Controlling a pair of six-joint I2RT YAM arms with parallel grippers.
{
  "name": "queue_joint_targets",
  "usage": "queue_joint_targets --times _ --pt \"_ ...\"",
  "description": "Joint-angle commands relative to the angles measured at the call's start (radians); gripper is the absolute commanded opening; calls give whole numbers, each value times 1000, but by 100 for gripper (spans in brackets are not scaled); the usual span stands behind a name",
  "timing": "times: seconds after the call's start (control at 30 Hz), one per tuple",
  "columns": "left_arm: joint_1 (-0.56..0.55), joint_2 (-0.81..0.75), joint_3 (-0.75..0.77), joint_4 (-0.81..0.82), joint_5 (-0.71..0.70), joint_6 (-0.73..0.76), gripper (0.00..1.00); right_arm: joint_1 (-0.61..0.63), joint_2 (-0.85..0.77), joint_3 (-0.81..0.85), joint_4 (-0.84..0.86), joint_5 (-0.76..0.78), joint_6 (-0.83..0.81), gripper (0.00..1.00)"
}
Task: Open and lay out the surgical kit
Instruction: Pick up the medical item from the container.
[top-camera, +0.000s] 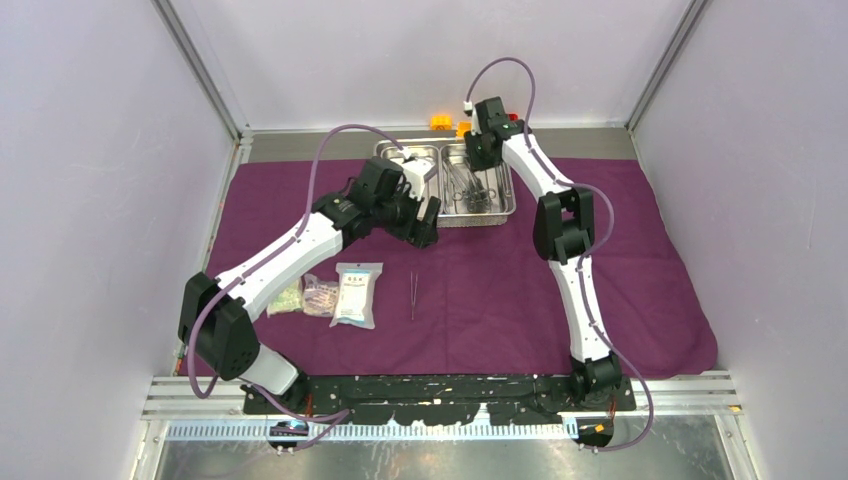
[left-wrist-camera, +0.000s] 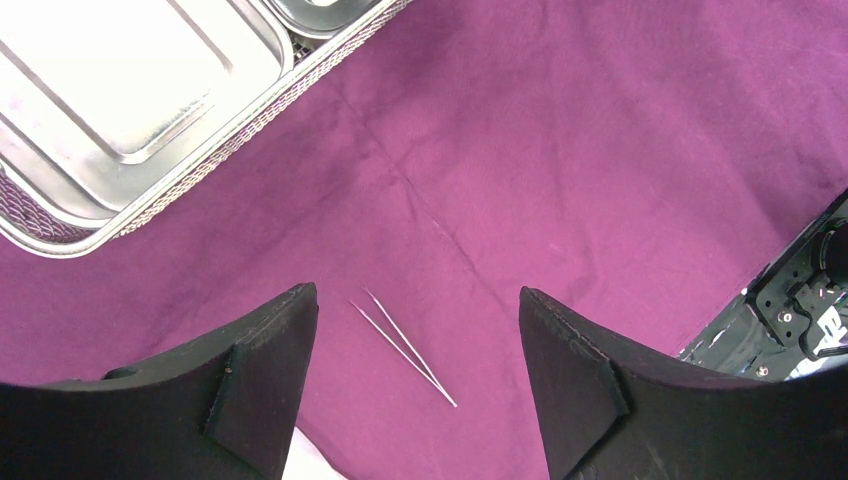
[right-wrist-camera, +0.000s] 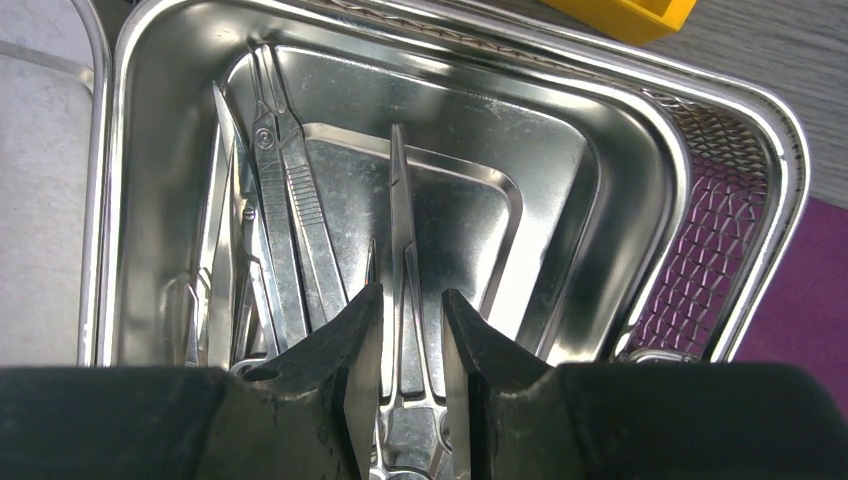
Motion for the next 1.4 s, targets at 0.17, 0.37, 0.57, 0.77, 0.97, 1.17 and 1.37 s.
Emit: queue_joint_targets --times 0.17,0.37,0.57,0.77,0.97,1.17,1.37 --pt "4 -22 19 32 -5 22 76 23 -43 37 36 -46 8 34" --pt "5 -28 15 33 -5 23 76 57 -44 43 44 -52 16 37" --pt "5 -38 4 34 -6 26 76 74 4 100 43 -23 36 37" --pt "4 -37 3 33 -6 28 76 78 39 140 48 -37 49 37" --pt "5 -31 4 34 -4 28 76 81 71 165 56 -42 58 37" --pt "7 -32 1 32 -3 30 76 84 107 186 59 -37 60 36" --pt "9 -30 1 35 0 30 76 87 116 194 61 -40 66 36"
